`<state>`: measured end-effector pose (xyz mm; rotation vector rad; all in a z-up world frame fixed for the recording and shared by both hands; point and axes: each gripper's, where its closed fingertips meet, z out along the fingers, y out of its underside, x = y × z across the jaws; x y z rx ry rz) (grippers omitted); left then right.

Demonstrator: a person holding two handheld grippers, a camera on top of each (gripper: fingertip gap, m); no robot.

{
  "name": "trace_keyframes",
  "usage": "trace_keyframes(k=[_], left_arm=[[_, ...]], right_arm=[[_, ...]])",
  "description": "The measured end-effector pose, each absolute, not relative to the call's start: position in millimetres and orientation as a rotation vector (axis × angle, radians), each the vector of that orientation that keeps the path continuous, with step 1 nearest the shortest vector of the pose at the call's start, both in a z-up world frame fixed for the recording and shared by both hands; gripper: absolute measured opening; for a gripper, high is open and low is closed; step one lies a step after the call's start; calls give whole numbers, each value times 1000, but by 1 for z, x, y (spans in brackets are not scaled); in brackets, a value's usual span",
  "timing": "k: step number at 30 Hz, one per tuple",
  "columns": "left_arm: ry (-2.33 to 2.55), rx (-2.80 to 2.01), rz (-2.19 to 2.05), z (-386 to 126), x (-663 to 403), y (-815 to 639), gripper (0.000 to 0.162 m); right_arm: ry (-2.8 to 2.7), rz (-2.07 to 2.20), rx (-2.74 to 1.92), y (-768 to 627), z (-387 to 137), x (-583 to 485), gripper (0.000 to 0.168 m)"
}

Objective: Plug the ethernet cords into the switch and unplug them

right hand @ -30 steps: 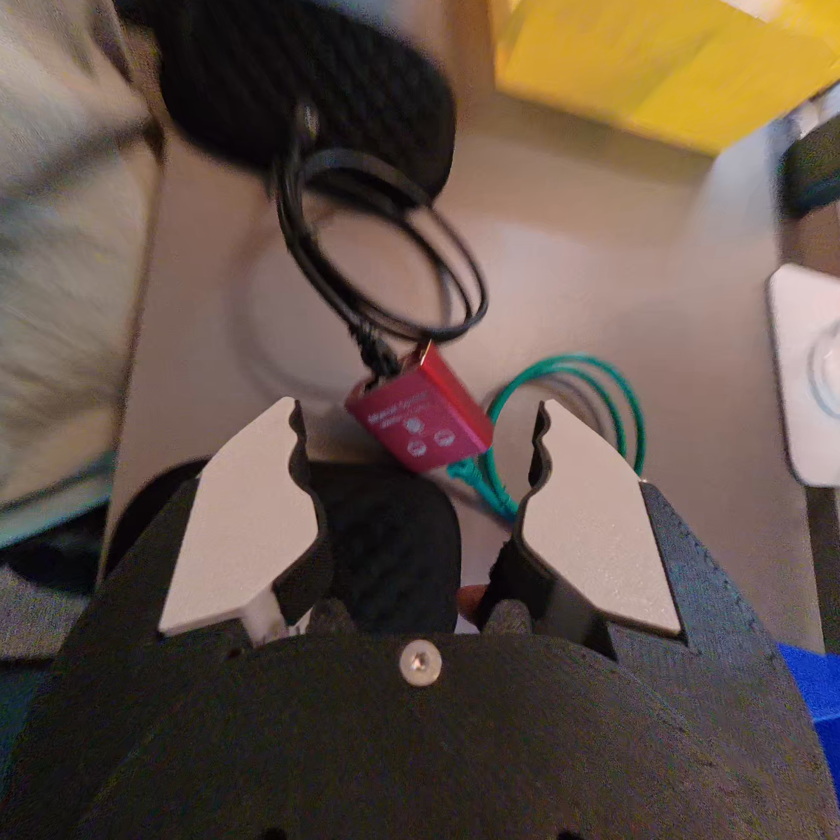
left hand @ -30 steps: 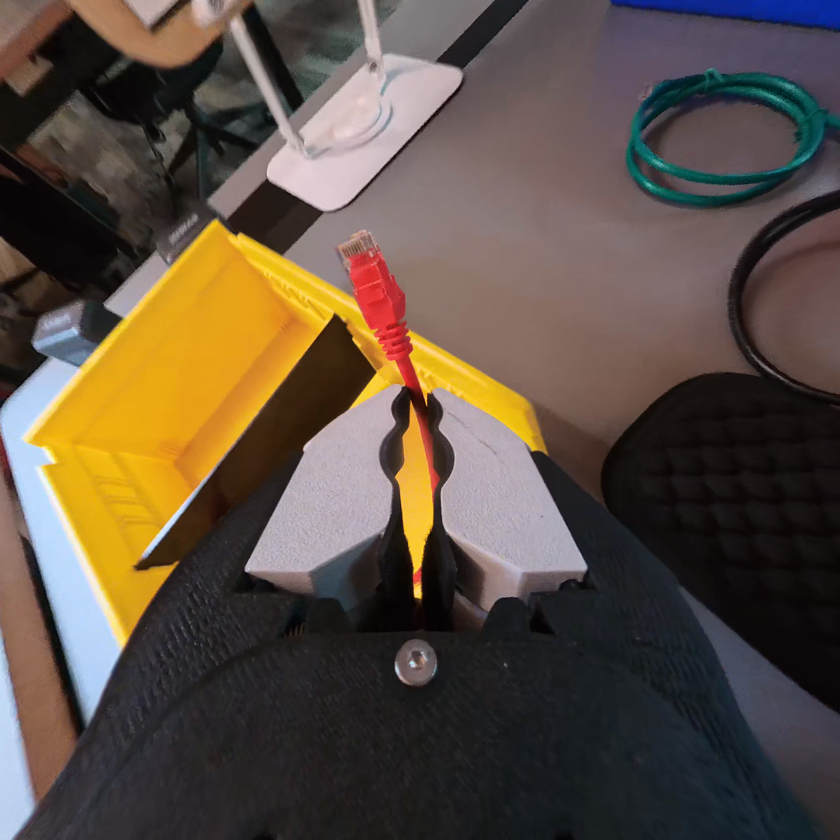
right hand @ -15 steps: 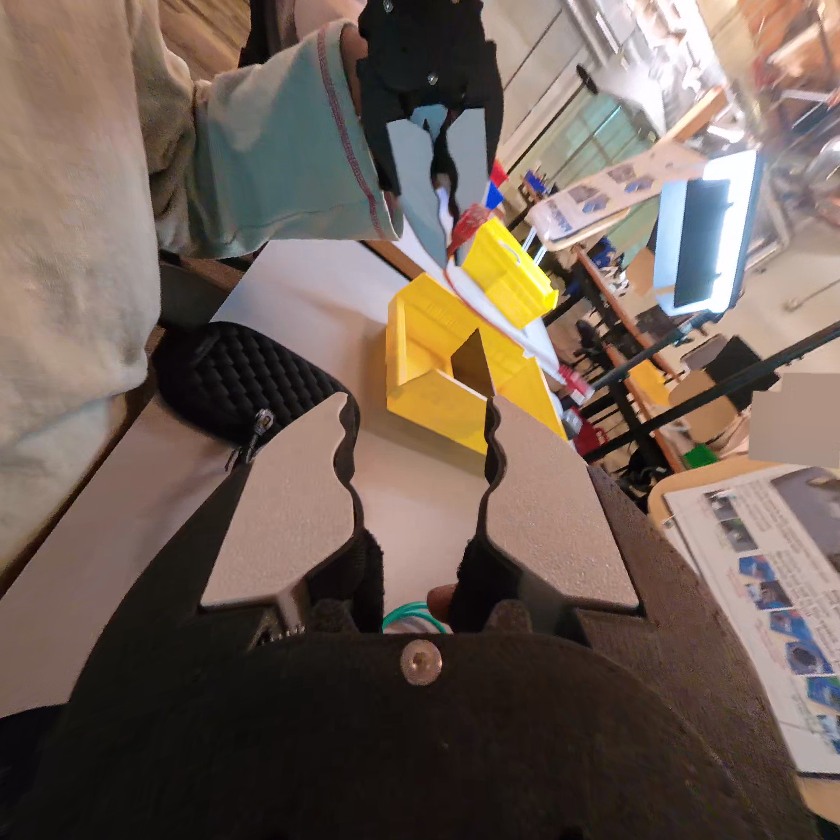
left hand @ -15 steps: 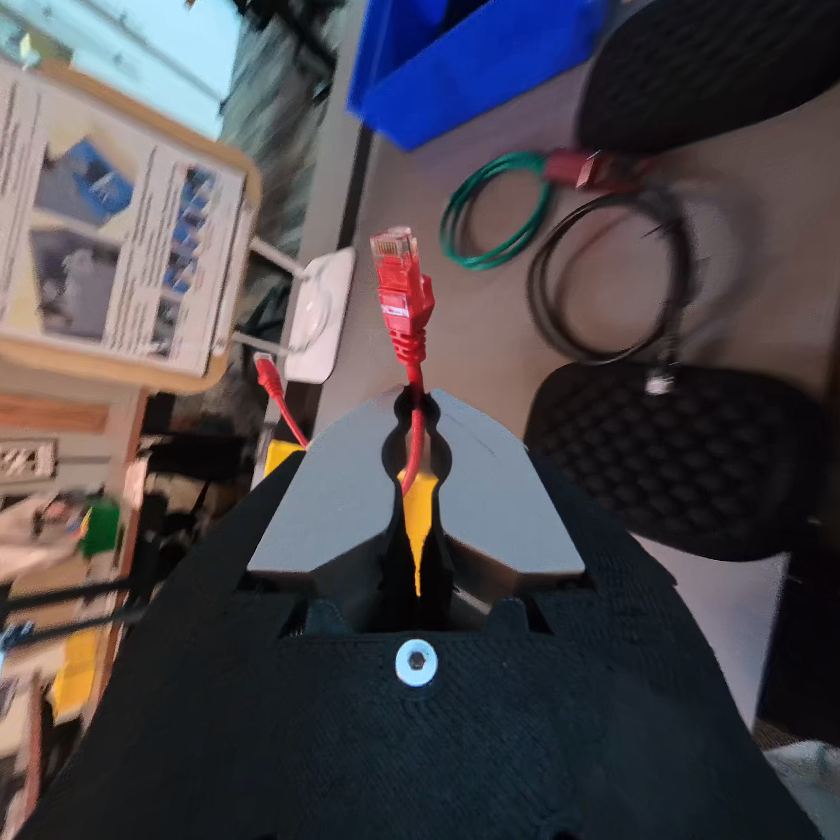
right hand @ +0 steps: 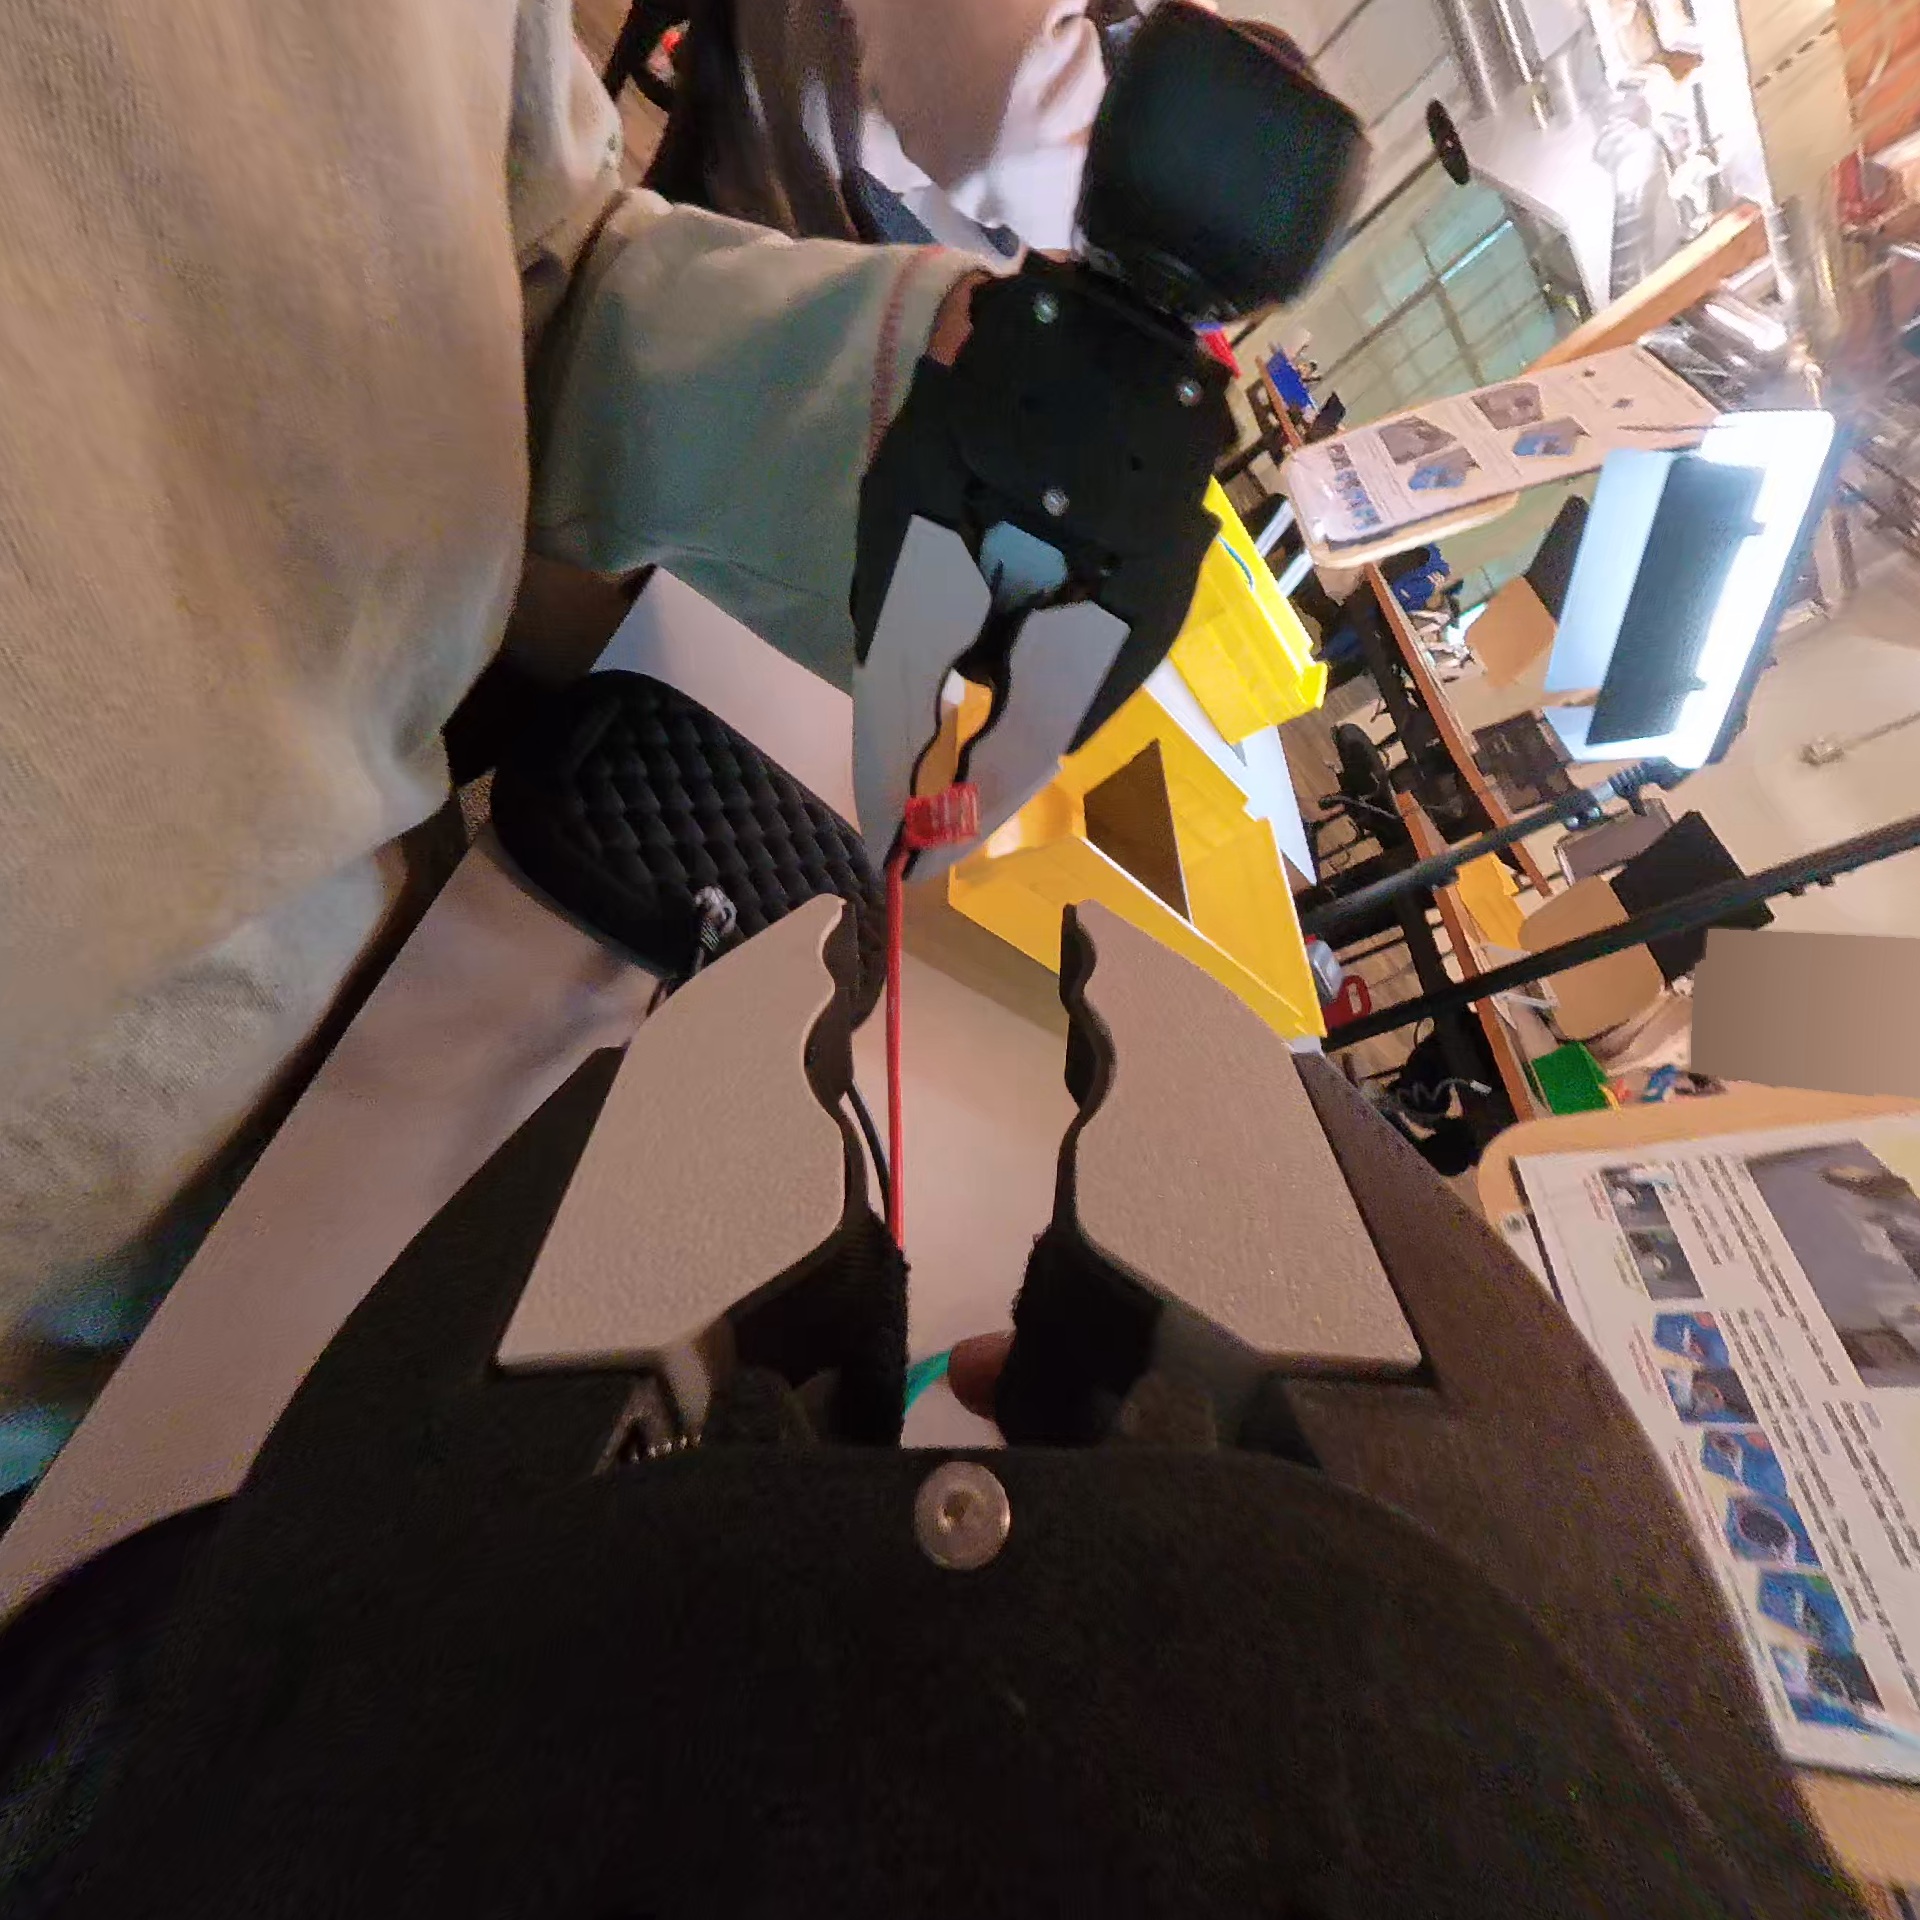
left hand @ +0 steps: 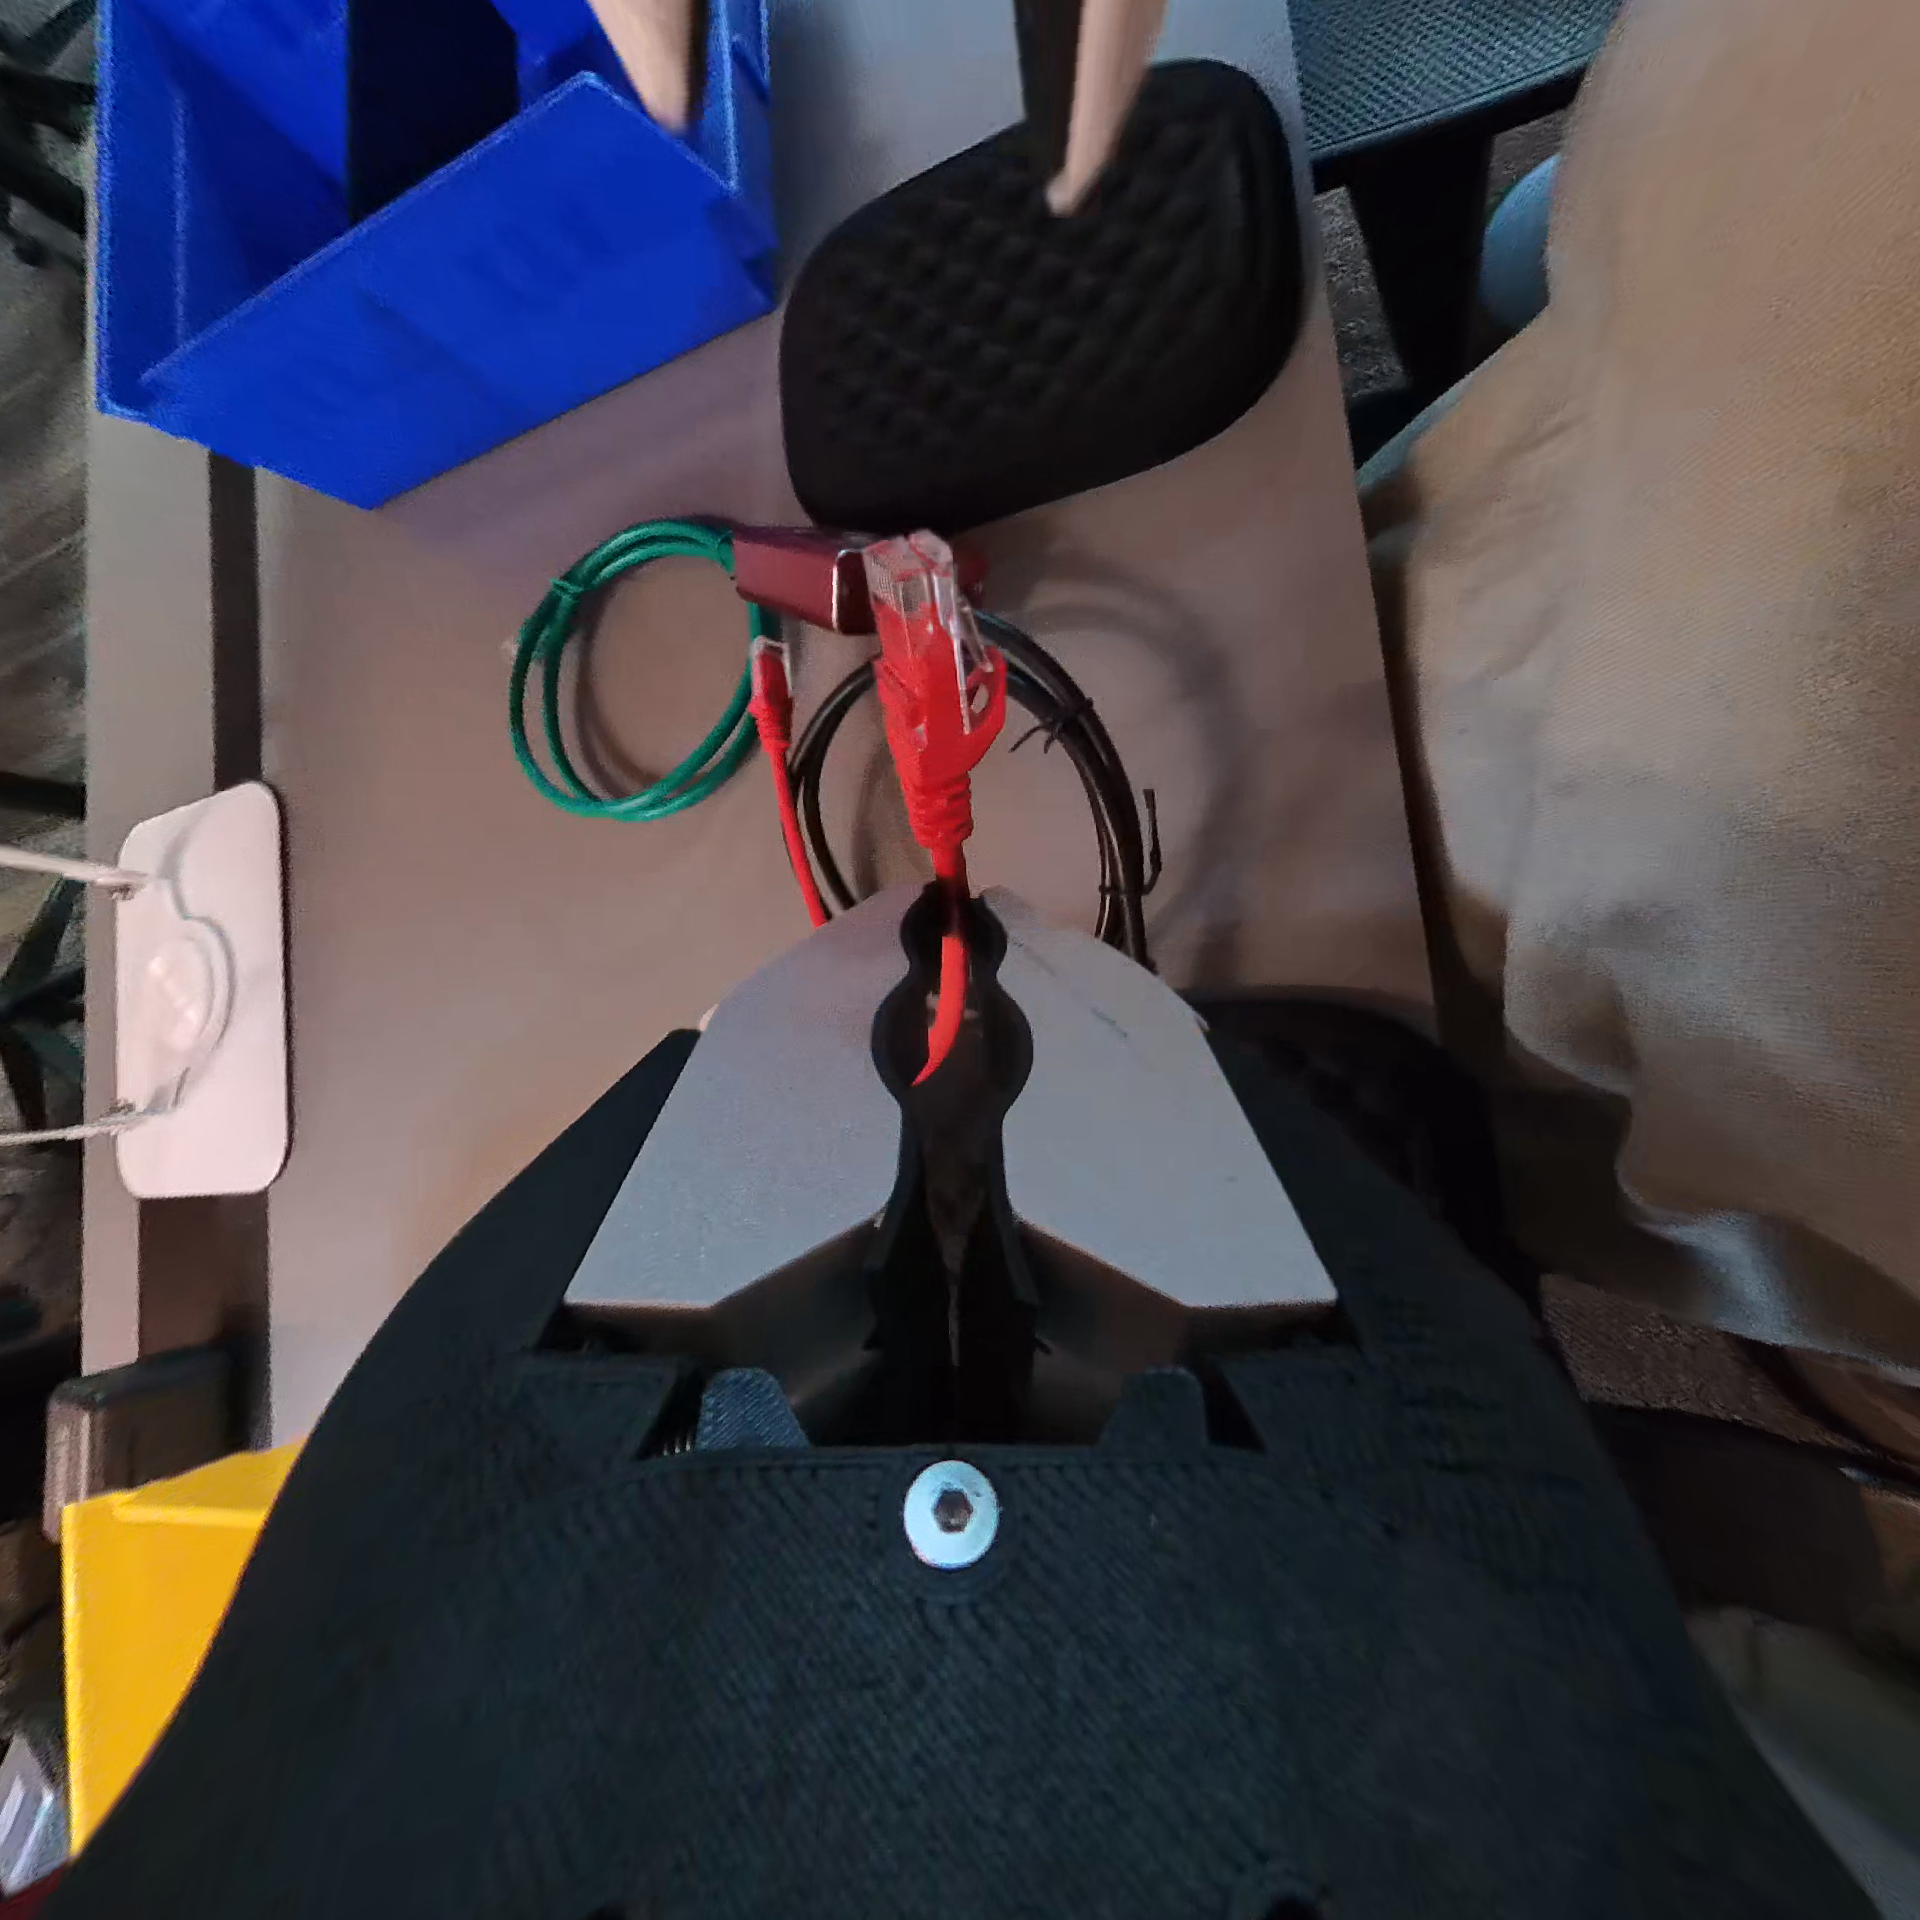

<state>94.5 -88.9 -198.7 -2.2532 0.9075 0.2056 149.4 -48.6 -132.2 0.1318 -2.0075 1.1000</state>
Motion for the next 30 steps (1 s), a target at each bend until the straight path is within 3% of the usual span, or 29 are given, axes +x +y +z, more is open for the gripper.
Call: trace_keyframes(k=[5, 10, 14, 15, 17, 19, 24, 30], left_arm=[[925, -2236, 139, -200, 101, -84, 5], [939, -2237, 126, -201, 102, -86, 6], [873, -2209, 226, -195, 88, -82, 6], [815, -2149, 318, -185, 79, -76, 15], [704, -1923, 560, -152, 60, -65, 36], [657, -1618, 780, -115, 54, -65, 43], [639, -1431, 971, -107, 60, -60, 41], [567, -1515, 894, -123, 52, -42, 33]], right_arm=[[-2045, 989, 197, -69, -153, 132, 39], [-2069, 969, 280, -81, -158, 123, 18], [-2135, 1025, 186, -80, -158, 116, 13], [-2112, 1060, 105, -77, -154, 109, 13], [-2038, 1213, -134, -63, -141, 93, 13], [-1906, 1512, -413, -48, -124, 79, 12], [-1509, 2306, -948, -23, -101, 61, 12], [-1295, 2640, -1221, -33, -109, 57, 11]])
